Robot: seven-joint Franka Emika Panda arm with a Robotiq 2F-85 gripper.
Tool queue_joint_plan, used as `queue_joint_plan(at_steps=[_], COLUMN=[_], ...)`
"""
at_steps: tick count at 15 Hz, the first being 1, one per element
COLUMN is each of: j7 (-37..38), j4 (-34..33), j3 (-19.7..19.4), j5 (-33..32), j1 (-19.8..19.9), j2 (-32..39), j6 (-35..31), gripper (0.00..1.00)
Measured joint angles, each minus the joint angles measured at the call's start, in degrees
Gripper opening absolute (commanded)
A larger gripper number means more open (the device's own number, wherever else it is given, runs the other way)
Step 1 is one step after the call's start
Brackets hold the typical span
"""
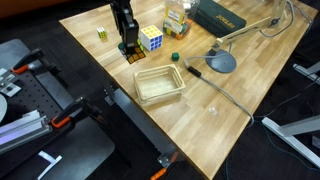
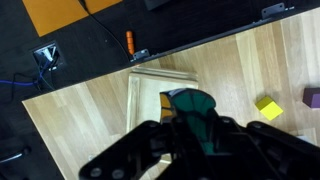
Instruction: Put the smaller Rubik's cube in the wooden box
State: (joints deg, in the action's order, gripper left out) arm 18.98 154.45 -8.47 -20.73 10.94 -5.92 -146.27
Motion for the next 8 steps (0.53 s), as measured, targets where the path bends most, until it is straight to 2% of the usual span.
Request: queue_joint_plan(at_steps=[2, 3, 8], j7=[0.0, 0.0, 0.5], j4=[0.0, 0.0, -0.8], j3=[0.0, 0.0, -0.2], j5=[0.0, 0.0, 0.0], j1=[0.0, 0.0, 0.4], j2=[0.0, 0.0, 1.3], j6=[0.0, 0.0, -0.1], gripper=[0.22, 0.06, 0.06])
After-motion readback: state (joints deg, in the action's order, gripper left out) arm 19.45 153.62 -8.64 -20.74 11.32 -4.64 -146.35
